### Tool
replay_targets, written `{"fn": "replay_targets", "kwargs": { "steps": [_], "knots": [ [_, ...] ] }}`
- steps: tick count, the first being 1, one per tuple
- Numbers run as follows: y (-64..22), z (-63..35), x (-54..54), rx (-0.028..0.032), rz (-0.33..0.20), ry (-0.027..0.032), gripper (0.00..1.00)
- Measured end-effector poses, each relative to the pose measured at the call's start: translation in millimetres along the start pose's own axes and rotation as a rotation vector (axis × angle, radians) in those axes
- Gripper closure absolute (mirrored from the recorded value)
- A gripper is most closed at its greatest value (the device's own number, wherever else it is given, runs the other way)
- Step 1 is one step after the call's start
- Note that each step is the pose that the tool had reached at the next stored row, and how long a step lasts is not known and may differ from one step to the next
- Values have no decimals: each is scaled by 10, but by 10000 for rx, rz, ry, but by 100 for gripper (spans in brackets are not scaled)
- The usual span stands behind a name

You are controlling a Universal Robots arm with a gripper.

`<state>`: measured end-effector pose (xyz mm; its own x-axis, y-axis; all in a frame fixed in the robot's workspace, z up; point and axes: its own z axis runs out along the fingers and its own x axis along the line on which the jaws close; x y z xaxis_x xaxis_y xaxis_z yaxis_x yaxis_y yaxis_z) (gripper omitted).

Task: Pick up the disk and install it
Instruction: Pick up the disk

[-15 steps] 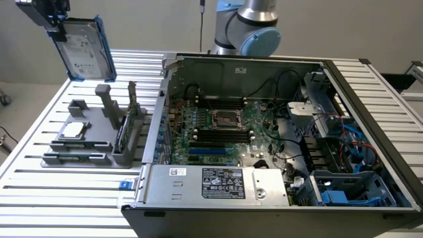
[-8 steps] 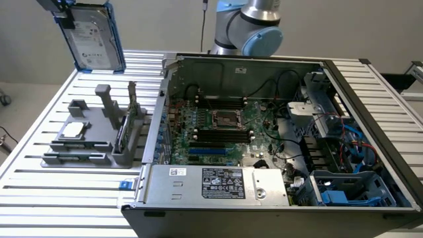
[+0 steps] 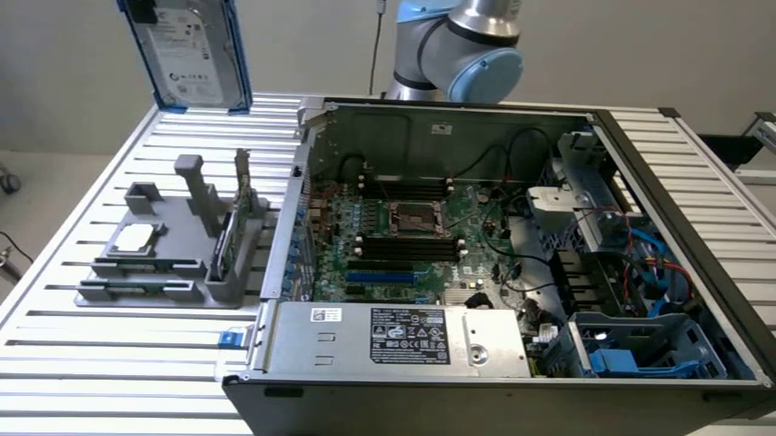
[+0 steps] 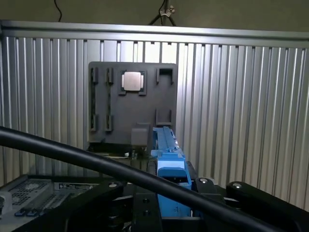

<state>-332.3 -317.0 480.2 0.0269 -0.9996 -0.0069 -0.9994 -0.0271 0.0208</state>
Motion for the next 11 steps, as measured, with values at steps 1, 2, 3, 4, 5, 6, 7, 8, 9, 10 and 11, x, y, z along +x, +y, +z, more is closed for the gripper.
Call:
{"fn": "replay_targets", "kwargs": {
  "steps": [1,2,3,4,5,6,7,8,9,10,11],
  "knots": [
    [-44,-44,10,-1,0,0,67],
    [-88,-84,20,0,0,-1,67],
    [-130,-120,30,0,0,-1,67],
    [-176,-156,41,-1,0,-1,67],
    [-220,-185,53,-2,0,-1,67],
    [-264,-210,65,-1,0,-1,67],
    [-311,-235,79,-2,0,-2,67],
    [-355,-251,93,-2,0,-2,67],
    [-401,-262,107,-7,0,0,67],
    [-443,-270,123,-11,0,1,67],
    [-482,-275,138,-12,0,4,67]
  ]
}}
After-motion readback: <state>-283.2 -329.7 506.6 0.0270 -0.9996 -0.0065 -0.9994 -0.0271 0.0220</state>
